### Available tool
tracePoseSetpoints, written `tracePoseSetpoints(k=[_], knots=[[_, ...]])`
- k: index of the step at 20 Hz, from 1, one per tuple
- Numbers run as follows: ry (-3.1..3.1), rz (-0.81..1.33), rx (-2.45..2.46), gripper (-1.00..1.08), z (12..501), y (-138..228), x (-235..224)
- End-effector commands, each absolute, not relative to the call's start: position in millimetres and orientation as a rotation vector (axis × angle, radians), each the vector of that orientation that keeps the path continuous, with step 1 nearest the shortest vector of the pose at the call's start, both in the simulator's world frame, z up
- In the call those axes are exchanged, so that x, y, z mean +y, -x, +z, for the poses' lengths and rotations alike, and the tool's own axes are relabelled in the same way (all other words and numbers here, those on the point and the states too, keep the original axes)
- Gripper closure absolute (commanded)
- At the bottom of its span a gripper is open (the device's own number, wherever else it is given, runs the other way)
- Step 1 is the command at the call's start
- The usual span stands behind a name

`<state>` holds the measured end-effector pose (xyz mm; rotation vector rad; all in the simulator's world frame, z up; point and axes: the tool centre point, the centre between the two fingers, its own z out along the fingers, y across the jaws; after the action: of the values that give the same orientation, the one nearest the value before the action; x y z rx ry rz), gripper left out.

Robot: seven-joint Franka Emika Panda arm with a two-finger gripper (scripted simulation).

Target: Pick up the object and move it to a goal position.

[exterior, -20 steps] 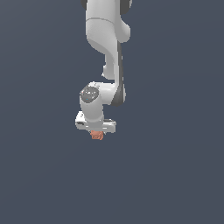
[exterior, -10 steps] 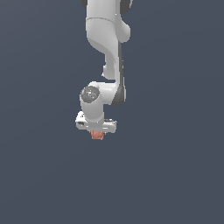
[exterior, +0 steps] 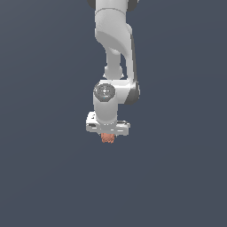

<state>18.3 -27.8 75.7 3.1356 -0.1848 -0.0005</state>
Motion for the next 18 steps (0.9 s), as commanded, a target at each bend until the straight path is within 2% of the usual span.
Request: tracePoseSetpoints(k=[1,11,18], knots=[[-3.136,0.000,-0.184,1.08,89,-27,-7],[-3.136,0.000,-0.184,1.08,146,-68,82],[-3.136,0.000,-0.184,1.08,170,-88,121]])
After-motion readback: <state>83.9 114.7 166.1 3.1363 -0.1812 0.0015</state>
